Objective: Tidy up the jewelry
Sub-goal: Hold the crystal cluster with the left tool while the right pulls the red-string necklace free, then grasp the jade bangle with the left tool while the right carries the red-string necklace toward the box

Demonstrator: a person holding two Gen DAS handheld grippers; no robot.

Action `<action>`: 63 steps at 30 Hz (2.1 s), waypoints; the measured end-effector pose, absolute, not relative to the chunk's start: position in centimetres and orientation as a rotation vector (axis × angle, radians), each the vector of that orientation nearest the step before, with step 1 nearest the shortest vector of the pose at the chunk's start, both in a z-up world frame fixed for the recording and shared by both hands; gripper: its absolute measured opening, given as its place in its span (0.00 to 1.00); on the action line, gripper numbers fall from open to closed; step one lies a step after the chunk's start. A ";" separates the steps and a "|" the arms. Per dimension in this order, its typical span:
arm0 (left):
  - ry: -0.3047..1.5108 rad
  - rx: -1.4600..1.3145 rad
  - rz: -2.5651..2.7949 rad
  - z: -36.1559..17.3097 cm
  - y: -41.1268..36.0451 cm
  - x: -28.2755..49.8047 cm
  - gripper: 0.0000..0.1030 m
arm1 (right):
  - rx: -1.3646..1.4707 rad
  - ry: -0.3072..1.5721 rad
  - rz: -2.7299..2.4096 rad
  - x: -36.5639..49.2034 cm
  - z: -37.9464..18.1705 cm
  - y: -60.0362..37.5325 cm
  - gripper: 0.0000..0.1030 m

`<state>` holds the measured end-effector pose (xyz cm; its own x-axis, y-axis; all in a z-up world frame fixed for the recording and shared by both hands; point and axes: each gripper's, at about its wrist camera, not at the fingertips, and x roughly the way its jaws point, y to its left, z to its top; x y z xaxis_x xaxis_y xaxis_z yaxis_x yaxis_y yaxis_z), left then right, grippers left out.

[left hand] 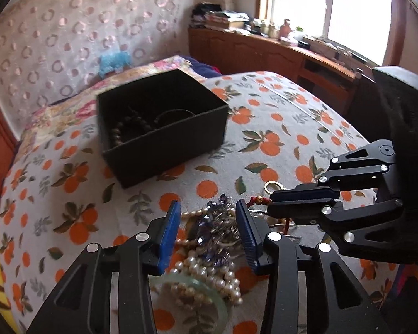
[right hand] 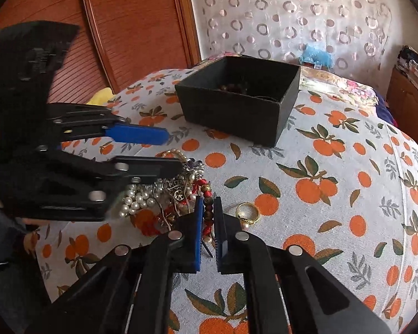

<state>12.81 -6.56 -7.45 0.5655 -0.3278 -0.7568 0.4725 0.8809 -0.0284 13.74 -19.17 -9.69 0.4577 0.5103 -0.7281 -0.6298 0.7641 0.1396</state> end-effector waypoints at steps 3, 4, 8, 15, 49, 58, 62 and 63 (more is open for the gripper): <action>0.879 0.179 -0.513 -8.2 -6.9 13.8 0.38 | -0.165 0.820 0.694 13.6 -9.4 -19.4 0.08; 0.892 0.173 -0.523 -8.4 -7.0 14.2 0.38 | -0.168 0.812 0.689 13.5 -9.3 -19.6 0.08; 0.905 0.139 -0.547 -8.7 -6.9 14.4 0.25 | -0.177 0.785 0.672 13.1 -8.9 -20.0 0.08; 0.875 0.147 -0.492 -8.3 -6.8 13.8 0.17 | -0.198 0.758 0.655 11.8 -8.5 -21.3 0.08; 0.713 0.112 -0.324 -2.6 -2.3 14.1 0.28 | -0.180 0.621 0.621 14.5 -2.1 -22.2 0.08; 0.787 0.101 -0.310 -4.6 0.2 10.1 0.37 | -0.173 0.625 0.649 15.7 -2.0 -21.3 0.08; 0.845 0.076 -0.306 -6.7 1.4 8.8 0.37 | -0.175 0.622 0.657 16.0 -1.9 -21.0 0.08; 0.852 0.076 -0.302 -7.1 1.5 8.8 0.36 | -0.175 0.621 0.660 16.2 -1.8 -20.9 0.08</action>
<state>8.77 1.48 -7.11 0.6186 -0.2321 -0.7506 0.2926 0.9547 -0.0540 16.18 -20.87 -1.80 0.6177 0.5194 -0.5905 -0.6204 0.7833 0.0400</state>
